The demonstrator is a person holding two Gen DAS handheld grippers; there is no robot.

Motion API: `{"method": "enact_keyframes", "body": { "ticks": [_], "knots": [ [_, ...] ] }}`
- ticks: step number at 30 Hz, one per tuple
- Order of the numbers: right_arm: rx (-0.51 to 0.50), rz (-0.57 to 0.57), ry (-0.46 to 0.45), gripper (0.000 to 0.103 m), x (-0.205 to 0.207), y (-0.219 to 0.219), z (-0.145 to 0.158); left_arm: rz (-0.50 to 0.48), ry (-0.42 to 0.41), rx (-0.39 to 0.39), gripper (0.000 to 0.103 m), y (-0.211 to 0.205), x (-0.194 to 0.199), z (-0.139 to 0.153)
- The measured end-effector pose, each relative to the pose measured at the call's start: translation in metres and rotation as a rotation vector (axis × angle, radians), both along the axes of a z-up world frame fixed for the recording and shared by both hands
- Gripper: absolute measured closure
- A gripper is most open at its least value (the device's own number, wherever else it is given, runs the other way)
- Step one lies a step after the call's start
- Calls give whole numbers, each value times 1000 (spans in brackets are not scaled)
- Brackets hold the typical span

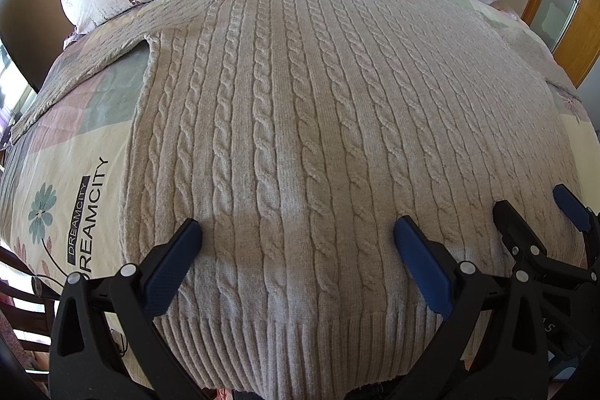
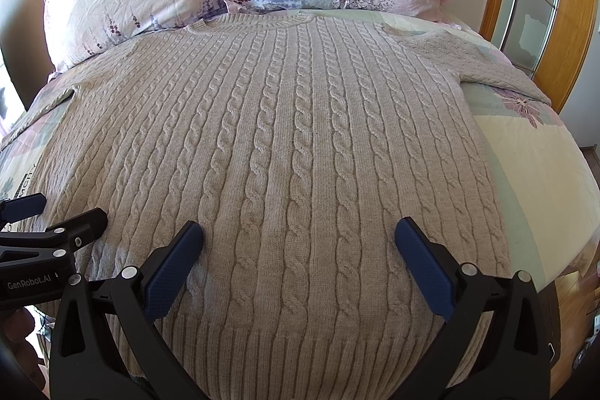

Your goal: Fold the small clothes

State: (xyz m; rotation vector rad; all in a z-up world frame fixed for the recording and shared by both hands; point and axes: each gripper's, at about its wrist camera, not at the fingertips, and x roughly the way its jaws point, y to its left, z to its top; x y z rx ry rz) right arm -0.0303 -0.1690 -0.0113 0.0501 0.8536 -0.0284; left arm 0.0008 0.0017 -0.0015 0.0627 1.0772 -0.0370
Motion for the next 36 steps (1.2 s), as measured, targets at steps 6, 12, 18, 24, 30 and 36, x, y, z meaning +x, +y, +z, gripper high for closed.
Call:
{"method": "enact_keyframes", "body": {
  "ticks": [6, 12, 18, 24, 30, 36],
  "knots": [
    [-7, 21, 4, 1, 3, -1, 2, -2, 15, 4, 2, -2, 5, -1],
    [53, 171, 19, 1, 6, -18, 8, -29, 23, 11, 2, -3, 7, 0],
    [375, -166, -103, 1, 55, -181, 54, -50, -21, 33, 2, 7, 20, 13],
    [575, -616, -118, 32, 109, -362, 41, -10, -169, -153, 2, 66, 54, 35],
    [714, -820, -65, 59, 123, -430, 2, 104, -253, -143, 2, 114, 80, 35],
    [739, -844, -125, 90, 133, -437, -11, 169, -333, -183, 2, 162, 86, 41]
  ]
}}
